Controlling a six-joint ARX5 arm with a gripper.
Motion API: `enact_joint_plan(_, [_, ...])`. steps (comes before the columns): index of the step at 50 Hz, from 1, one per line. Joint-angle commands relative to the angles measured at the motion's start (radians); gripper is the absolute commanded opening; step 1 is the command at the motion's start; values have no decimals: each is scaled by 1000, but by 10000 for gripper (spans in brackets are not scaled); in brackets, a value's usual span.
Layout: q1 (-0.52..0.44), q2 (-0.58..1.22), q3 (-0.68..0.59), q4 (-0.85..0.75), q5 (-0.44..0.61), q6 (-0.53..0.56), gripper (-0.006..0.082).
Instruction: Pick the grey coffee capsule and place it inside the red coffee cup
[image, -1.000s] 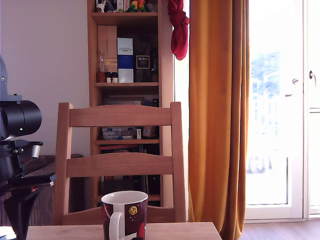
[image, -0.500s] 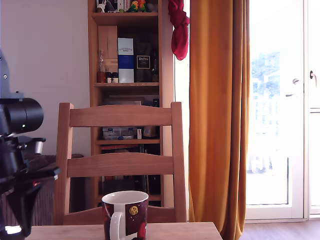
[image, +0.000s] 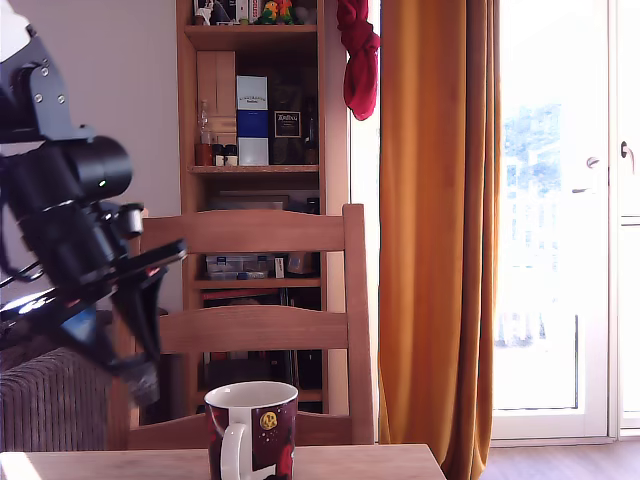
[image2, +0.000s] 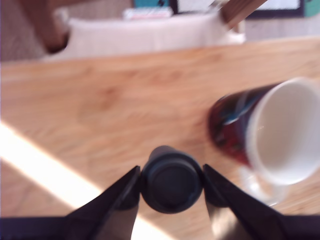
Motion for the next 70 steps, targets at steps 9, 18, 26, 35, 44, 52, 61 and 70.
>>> enact_joint_plan(9, [-76, -27, 79, 5, 26, -30, 294])
enact_joint_plan(18, [-124, -27, 90, 7, 26, -38, 294])
enact_joint_plan(26, [-166, -27, 90, 4, 19, -45, 294])
enact_joint_plan(35, [-208, -26, 89, -20, -27, -48, 294])
enact_joint_plan(44, [-231, -4, 88, -26, -58, -48, 294])
enact_joint_plan(52, [-233, 32, 88, -49, -56, -48, 294])
enact_joint_plan(61, [-233, 32, 88, -53, -75, -47, 294])
enact_joint_plan(70, [-233, 38, 88, -59, -83, -37, 294])
